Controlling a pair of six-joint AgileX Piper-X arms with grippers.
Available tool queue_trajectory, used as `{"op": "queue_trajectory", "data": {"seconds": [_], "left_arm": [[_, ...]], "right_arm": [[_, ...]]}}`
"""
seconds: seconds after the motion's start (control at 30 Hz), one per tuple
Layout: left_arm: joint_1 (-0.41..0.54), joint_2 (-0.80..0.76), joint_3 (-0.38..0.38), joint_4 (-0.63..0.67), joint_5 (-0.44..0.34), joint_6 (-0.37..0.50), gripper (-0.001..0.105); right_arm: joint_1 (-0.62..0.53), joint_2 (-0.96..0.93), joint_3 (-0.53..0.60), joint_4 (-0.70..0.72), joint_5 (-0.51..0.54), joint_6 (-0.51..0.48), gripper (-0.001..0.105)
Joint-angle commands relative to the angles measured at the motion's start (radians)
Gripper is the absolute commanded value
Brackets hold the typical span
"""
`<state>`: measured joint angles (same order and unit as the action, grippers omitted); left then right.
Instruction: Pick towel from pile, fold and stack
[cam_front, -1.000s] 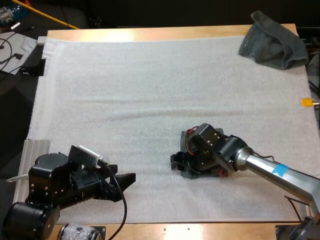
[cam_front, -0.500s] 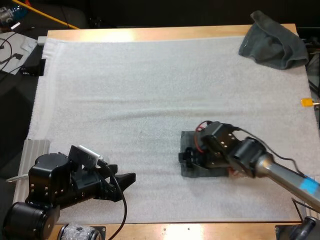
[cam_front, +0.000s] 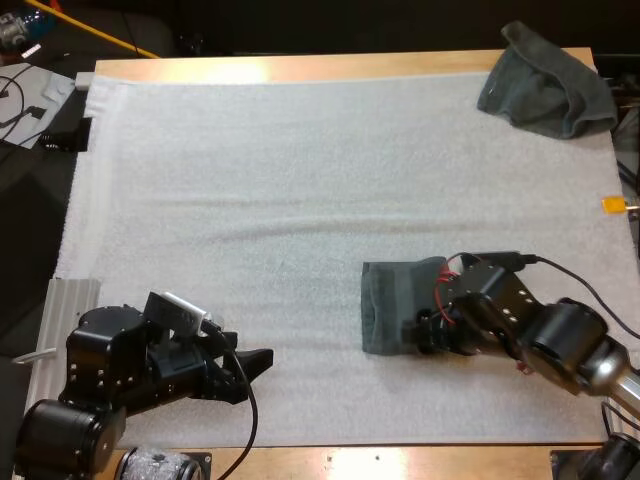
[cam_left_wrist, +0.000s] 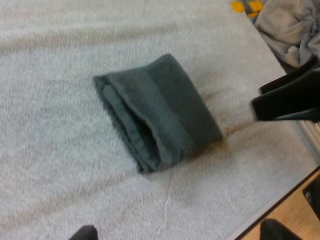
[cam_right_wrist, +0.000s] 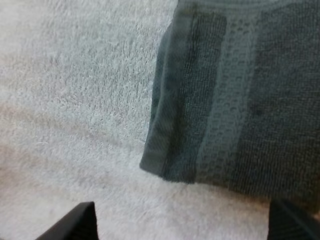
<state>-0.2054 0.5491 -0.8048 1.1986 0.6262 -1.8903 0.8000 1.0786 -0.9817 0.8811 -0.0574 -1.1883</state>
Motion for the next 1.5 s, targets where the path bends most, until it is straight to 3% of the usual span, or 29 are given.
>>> {"op": "queue_trajectory", "data": {"seconds": [0.0,0.4,0.5,0.6,0.8,1.17,1.43,1.47], "left_arm": [[-0.005,-0.001,0.027,-0.01,0.006,0.003,0.062],[-0.003,-0.001,0.073,-0.044,0.003,0.006,0.062],[-0.004,0.003,0.075,-0.065,-0.001,0.003,0.066],[-0.004,0.02,0.073,-0.1,-0.004,-0.007,0.071],[-0.006,0.027,0.1,-0.156,-0.001,-0.051,0.07],[-0.024,0.272,0.113,-0.34,0.053,-0.135,0.071],[-0.175,0.535,0.108,-0.527,0.044,-0.195,0.071],[-0.166,0.515,0.11,-0.514,0.038,-0.192,0.071]], "right_arm": [[0.003,-0.099,-0.006,0.062,0.011,0.002,0.067],[0.003,-0.366,-0.008,0.205,0.052,0.011,0.068],[0.004,-0.409,-0.01,0.234,0.074,0.011,0.068],[0.006,-0.439,-0.01,0.253,0.097,0.011,0.068],[0.002,-0.433,-0.005,0.252,0.139,-0.007,0.068],[0.002,-0.453,-0.006,0.282,0.182,-0.014,0.068],[-0.001,-0.461,-0.007,0.291,0.183,-0.015,0.068],[0.001,-0.455,-0.008,0.286,0.178,-0.01,0.067]]}}
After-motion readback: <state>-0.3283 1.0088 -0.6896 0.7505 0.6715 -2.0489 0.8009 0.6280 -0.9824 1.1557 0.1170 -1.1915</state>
